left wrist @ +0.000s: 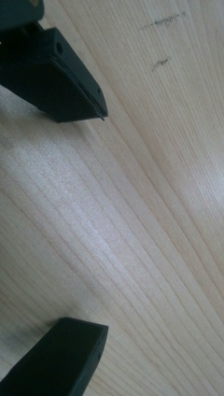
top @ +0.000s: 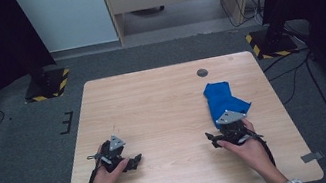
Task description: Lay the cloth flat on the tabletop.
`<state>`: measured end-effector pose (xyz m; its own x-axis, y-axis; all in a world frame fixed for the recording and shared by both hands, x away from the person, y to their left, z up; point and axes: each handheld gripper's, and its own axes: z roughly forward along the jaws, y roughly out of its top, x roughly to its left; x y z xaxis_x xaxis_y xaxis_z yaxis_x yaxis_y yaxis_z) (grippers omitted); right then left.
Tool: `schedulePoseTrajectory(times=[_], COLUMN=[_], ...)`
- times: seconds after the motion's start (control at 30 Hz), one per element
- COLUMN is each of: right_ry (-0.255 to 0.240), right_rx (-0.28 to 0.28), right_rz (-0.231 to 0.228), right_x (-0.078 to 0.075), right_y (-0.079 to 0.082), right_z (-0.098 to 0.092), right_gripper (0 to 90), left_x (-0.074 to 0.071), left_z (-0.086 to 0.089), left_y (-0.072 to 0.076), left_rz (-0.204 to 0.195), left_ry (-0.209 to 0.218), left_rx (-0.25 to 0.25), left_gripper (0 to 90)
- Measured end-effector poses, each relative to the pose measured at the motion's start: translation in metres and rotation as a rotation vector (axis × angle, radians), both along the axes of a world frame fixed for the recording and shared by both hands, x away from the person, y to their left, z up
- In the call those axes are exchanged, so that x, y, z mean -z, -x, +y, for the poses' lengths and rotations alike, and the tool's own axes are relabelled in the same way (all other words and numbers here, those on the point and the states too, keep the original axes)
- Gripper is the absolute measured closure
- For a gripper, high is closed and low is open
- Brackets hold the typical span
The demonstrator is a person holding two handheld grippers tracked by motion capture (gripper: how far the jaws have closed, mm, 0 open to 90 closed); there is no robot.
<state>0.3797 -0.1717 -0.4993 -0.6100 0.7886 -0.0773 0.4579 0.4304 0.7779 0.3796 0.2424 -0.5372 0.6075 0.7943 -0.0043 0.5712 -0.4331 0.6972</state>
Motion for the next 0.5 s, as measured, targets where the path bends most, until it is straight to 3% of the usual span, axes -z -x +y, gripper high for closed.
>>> schedulePoseTrajectory(times=[0.2, 0.27, 0.43, 0.5], right_ry=[-0.015, -0.011, -0.050, -0.035], right_rx=[0.038, 0.064, 0.113, 0.133], right_rz=[-0.042, -0.070, -0.066, -0.068], right_x=[-0.013, -0.025, -0.039, -0.040], right_y=[-0.012, -0.024, -0.048, -0.058], right_z=[-0.010, -0.015, -0.028, -0.034], right_gripper=[27.7, 24.9, 18.1, 17.8], left_x=[0.000, 0.000, 0.000, 0.000], left_z=[0.000, 0.000, 0.000, 0.000], left_y=[0.000, 0.000, 0.000, 0.000], left_rz=[0.000, 0.000, 0.000, 0.000], left_ry=[0.000, 0.000, 0.000, 0.000], left_rx=[0.000, 0.000, 0.000, 0.000], left_gripper=[0.0, 0.0, 0.0, 0.0])
